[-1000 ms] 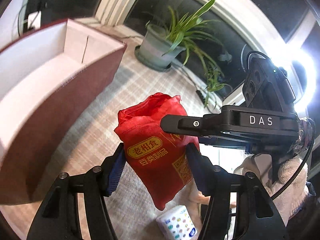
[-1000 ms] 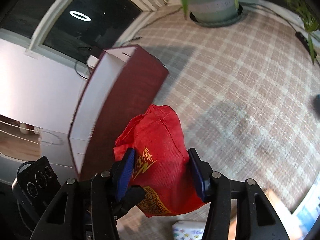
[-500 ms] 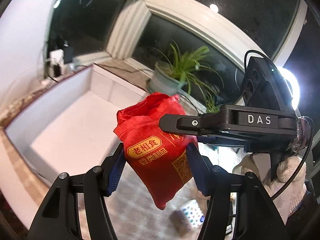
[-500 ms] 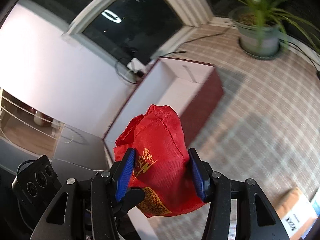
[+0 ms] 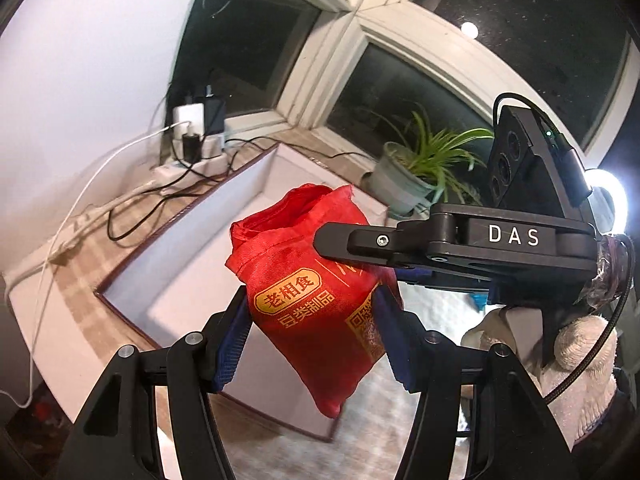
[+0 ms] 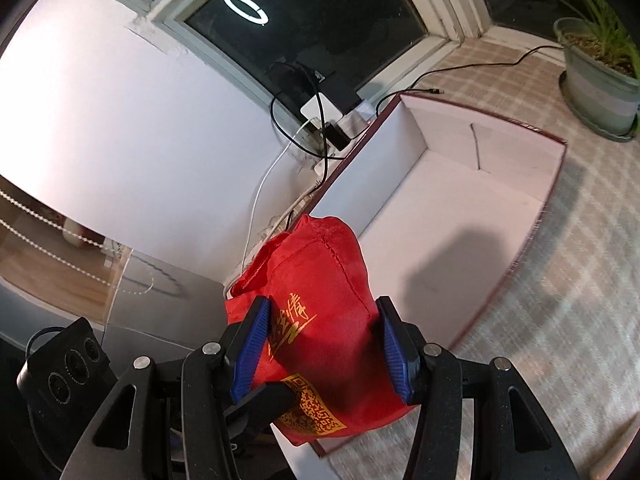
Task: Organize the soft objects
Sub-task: 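Carry the red bag with the left tool and drop it into the box, then move the left tool back to the polka-dot tissue pack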
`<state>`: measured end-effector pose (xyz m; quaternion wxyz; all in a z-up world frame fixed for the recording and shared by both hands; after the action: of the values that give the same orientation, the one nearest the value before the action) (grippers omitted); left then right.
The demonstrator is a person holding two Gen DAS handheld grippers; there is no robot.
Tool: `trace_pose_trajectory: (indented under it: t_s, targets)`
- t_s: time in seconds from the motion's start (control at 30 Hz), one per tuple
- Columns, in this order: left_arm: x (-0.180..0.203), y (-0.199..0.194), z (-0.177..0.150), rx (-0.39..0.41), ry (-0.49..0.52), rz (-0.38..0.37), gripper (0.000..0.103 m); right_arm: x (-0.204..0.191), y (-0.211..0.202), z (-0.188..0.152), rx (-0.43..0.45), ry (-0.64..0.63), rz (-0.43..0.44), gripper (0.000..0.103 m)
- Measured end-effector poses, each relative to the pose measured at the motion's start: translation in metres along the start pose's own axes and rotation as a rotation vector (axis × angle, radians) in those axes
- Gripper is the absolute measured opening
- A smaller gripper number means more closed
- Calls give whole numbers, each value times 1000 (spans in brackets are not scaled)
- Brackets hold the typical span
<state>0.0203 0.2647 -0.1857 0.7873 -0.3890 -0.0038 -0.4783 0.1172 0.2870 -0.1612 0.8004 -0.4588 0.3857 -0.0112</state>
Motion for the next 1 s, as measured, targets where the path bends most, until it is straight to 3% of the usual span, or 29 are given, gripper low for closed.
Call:
trace_pose_trajectory:
  t_s: [0.63,1.0]
  targets:
    - [-37,15,17,-39,11,27,59,9,32,14,19,69,-72,54]
    - [-35,-4,26,-7,44,3,60,12,0,10,113,88,-103,59]
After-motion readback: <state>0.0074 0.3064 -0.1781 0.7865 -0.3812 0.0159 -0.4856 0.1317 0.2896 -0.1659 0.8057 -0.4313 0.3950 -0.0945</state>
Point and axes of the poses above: each gripper's, at about its wrist camera, not at the fingertips, and y roughly the way its jaws point, x to its right, z to its top, the point moved 7 cm from there along y, roughly the way its jaws point, and after that the axes turned 4 degrees about -x, right-handed, at the moved point
